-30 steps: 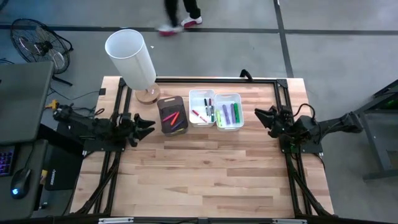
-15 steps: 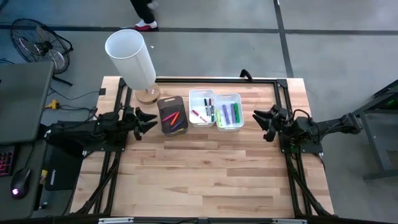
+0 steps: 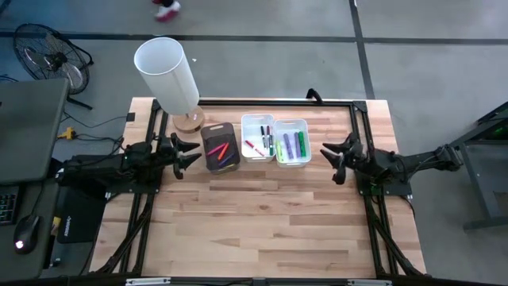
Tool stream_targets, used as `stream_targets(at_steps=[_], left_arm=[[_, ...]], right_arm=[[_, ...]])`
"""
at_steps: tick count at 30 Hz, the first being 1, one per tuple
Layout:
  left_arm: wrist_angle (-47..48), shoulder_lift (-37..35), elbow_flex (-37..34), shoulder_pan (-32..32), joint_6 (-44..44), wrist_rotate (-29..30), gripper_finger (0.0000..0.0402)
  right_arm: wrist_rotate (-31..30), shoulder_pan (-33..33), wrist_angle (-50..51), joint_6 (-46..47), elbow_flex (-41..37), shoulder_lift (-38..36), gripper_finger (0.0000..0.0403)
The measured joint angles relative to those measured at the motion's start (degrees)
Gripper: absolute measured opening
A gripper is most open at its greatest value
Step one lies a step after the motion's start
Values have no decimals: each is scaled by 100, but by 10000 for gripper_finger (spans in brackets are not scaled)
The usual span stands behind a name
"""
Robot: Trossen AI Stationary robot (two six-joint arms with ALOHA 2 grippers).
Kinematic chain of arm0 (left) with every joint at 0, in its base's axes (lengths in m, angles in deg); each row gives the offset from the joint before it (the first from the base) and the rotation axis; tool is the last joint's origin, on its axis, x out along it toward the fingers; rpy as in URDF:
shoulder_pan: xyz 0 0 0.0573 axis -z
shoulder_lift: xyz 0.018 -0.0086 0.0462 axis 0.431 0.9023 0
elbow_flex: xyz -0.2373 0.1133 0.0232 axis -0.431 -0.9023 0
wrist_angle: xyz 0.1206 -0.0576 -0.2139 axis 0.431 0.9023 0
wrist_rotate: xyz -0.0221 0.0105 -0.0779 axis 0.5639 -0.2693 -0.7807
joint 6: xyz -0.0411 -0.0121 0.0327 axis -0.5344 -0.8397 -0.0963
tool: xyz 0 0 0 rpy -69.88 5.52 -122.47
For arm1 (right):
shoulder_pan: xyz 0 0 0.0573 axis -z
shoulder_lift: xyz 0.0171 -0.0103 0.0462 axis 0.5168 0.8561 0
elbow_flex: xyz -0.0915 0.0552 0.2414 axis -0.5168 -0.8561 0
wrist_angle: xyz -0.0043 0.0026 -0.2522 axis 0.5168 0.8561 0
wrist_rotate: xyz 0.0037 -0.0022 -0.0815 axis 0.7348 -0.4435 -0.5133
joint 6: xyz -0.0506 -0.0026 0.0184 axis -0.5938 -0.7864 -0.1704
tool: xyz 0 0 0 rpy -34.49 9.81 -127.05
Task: Pick & Place Markers
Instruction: Return to Home Position
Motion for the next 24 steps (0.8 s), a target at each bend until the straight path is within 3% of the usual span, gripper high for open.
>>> stream_targets(at_steps=[7,11,15,24], left_arm=[[-2,0,0,0,-2,0,211],[-4,0,0,0,18,0,211],[4,0,-2,0,290,-121,211],[16,0,-2,0,426,-240,211]], right_arm=[[41,2,552,-466,7,40,117],[397,2,570,-879,7,49,117],[787,0,582,-624,7,50,117],[790,0,557,-370,7,48,117]])
